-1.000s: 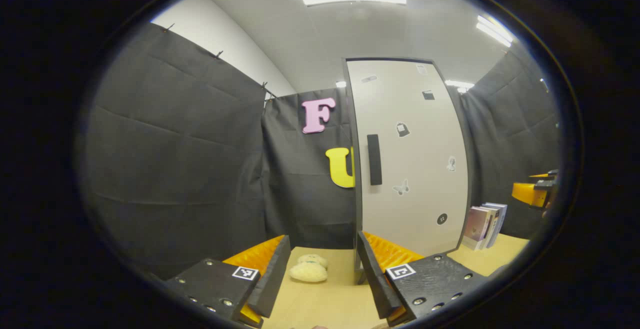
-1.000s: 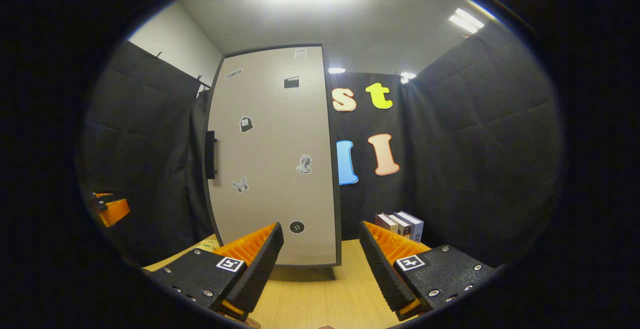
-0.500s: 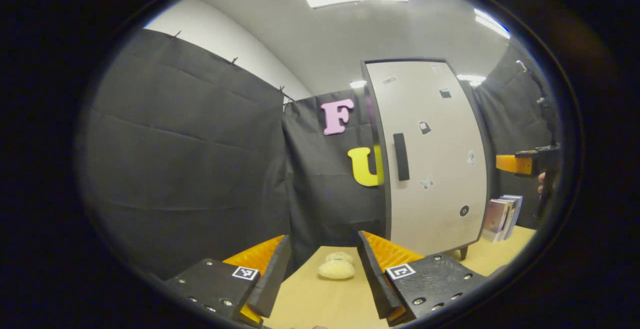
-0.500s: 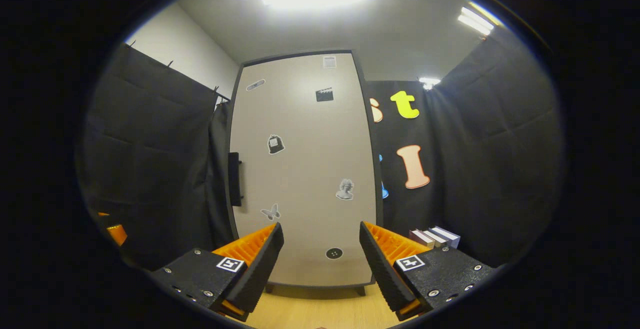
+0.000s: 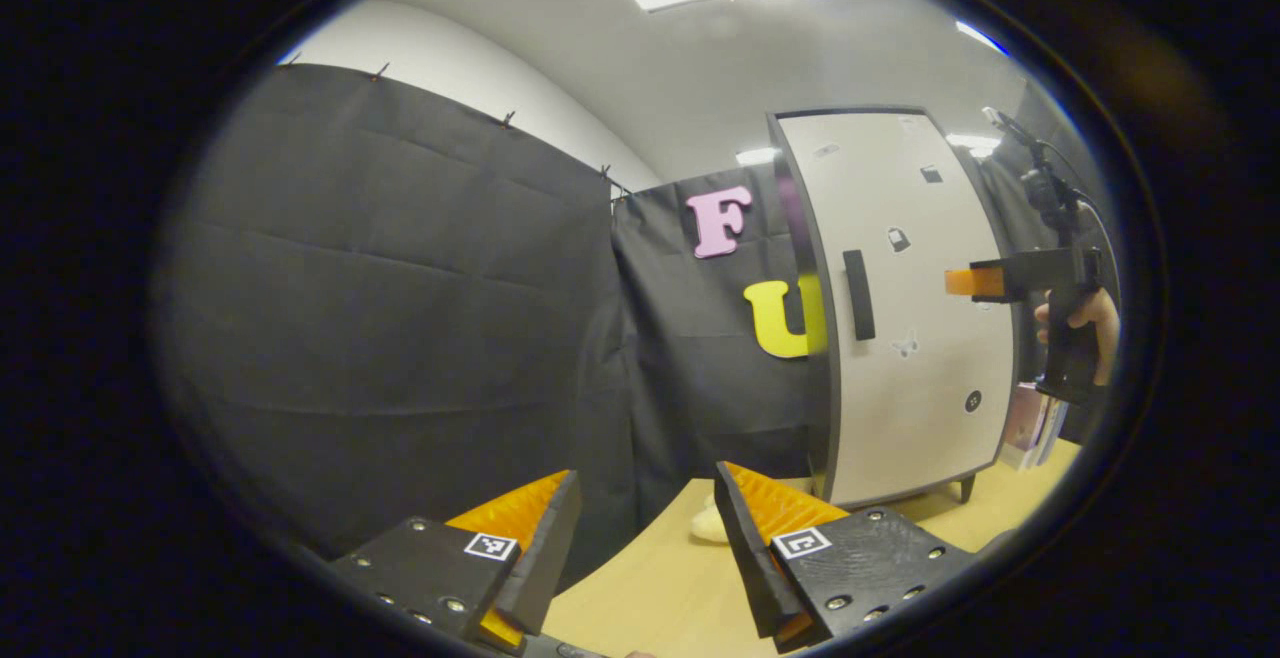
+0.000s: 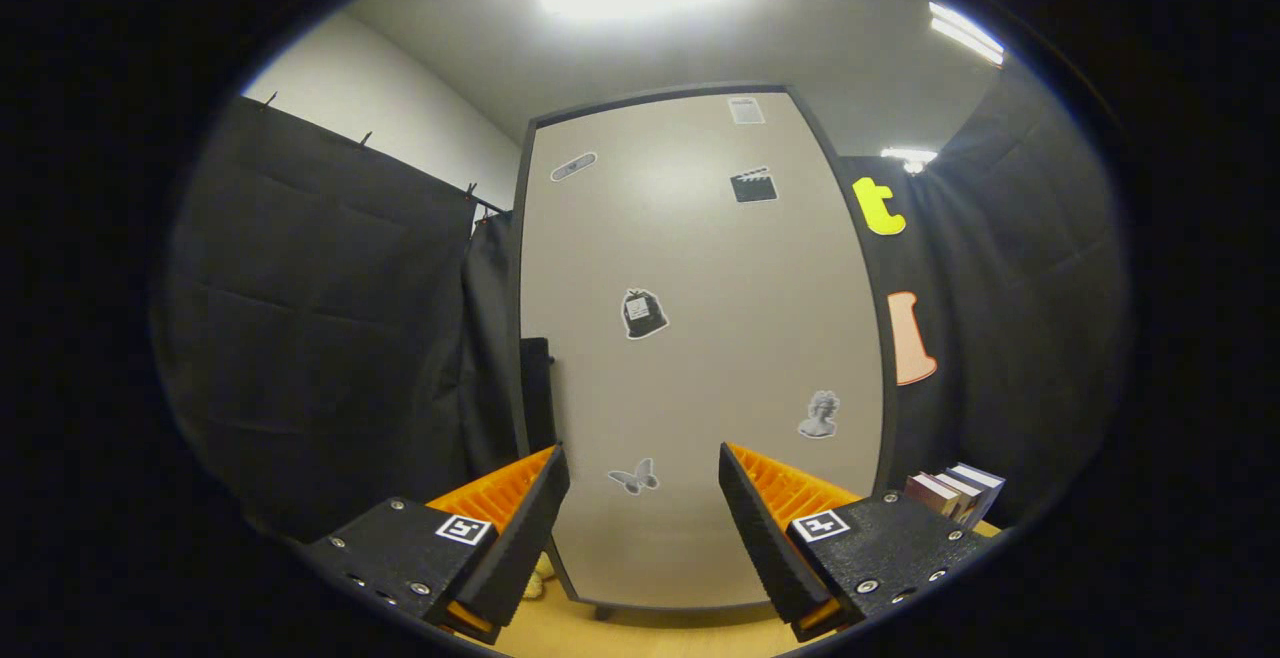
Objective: Open the cabinet door with the right hand, grasp the bottle in the cabinet with the left hand and place it on the coaster, then close the cabinet door with the right hand.
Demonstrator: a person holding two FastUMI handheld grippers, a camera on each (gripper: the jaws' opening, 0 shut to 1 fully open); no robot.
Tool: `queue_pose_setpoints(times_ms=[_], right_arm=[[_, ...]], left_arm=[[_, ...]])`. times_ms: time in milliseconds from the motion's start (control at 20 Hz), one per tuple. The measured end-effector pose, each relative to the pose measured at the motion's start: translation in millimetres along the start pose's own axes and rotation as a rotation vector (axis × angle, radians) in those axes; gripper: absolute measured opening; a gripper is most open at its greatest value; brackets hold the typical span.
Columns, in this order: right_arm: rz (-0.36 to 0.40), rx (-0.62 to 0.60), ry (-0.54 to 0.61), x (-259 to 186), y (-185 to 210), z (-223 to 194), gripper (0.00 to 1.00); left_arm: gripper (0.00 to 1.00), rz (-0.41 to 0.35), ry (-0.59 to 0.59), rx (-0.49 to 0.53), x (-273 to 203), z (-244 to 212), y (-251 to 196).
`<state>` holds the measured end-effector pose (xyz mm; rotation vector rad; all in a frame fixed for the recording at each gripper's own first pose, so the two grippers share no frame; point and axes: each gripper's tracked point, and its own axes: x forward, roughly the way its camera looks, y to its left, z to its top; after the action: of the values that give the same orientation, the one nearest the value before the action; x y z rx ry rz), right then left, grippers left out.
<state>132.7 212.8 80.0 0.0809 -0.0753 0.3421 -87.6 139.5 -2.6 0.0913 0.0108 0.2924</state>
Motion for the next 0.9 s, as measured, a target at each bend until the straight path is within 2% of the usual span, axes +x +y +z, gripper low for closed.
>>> queue_pose_setpoints(times_ms=[450,500,600,700,750,800,850,900], right_arm=[[0.054,-0.028,0.046,81.7,60.7,0.8,0.92],[0.047,-0.038,0.064,89.3,64.5,-2.4,0.91],[0.045,-0.048,0.098,104.4,73.9,-8.9,0.89],[0.052,-0.063,0.114,116.9,86.1,-12.8,0.86],[0.042,-0.084,0.127,122.7,89.4,-15.3,0.8],[0.023,-0.109,0.138,127.8,89.4,-16.6,0.75],[-0.014,-0.135,0.146,131.5,85.8,-17.4,0.65],[-0.054,-0.153,0.15,135.6,80.3,-18.0,0.61]], left_arm=[[0.77,0.038,0.031,-0.026,5.9,-20.7,31.3],[0.8,0.041,0.036,-0.029,7.1,-23.8,33.3],[0.77,0.037,0.039,-0.048,7.7,-28.1,36.0],[0.77,0.023,0.045,-0.066,5.0,-33.0,38.9],[0.77,0.019,0.051,-0.07,5.3,-36.1,40.4],[0.77,0.016,0.053,-0.073,6.1,-38.3,39.5],[0.74,0.013,0.051,-0.078,8.0,-37.8,39.6],[0.8,0.01,0.044,-0.082,7.9,-35.9,38.8]])
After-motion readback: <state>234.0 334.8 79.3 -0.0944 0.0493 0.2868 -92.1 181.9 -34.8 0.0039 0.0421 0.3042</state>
